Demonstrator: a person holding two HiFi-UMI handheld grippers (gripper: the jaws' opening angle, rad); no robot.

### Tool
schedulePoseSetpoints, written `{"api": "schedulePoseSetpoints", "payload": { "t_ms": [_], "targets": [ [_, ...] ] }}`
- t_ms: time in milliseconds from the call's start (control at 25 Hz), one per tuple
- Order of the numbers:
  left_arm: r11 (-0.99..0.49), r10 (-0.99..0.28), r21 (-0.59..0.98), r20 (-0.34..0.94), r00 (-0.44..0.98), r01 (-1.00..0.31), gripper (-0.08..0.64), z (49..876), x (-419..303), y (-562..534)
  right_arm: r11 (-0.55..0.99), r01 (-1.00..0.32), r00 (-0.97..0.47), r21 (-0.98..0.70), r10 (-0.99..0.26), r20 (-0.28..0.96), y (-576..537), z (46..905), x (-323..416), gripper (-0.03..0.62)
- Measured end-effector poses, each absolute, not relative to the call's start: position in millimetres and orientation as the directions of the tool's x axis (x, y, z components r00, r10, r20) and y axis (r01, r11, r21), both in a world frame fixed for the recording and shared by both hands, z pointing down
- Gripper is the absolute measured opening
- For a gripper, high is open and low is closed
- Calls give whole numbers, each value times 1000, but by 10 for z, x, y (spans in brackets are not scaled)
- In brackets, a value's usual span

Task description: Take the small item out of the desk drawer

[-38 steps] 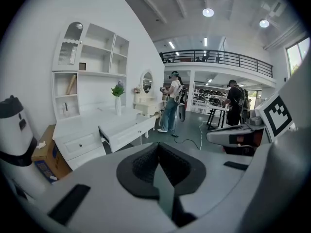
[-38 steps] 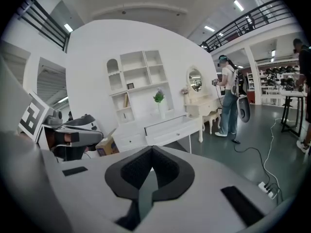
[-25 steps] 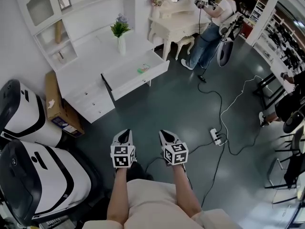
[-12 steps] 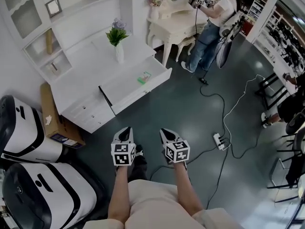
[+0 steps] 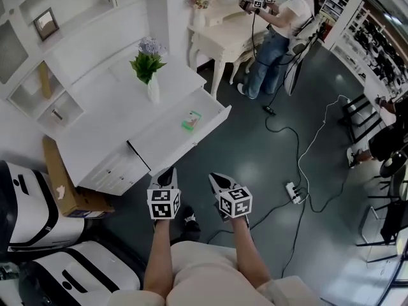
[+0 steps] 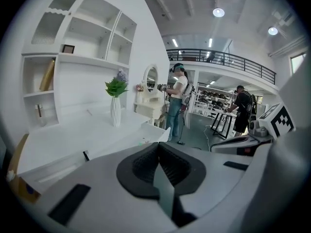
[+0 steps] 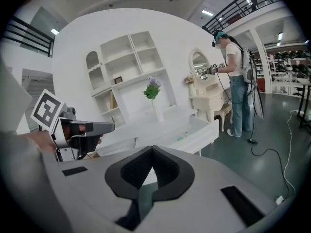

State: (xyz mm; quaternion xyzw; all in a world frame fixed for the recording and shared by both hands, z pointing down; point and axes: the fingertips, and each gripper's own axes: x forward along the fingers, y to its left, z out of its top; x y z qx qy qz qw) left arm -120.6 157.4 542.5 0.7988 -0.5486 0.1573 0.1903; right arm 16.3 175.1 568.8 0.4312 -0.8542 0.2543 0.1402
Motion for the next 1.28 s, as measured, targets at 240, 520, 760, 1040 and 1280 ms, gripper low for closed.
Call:
{"api": "schedulePoseSetpoints", "payload": {
  "t_ms": [240,520,760,1040,1280],
  "targets": [
    [-362,-797,143,465,385,-921,17,5483,-1275,982,481,-815,-580,-324,-665,470,1226,5735,16,25],
    [-388,-779,164,468,418,-907,17,5522,-1258,561,460,-831,-556,-312,-672,490,902,5752,22,25],
    [-391,-776,178,464,428,-903,17,5564,-1195,282,431,-842,-540,-325,-694,476,602,5771,130,25],
    [-358,-793,159,469,390,-920,17,5623,-1260,-309,458,-827,-562,-325,-693,452,-105,5771,141,25],
    [-336,-806,121,476,352,-934,17,5545,-1252,-1026,506,-817,-574,-275,-678,459,-897,5704,125,25]
  ]
}}
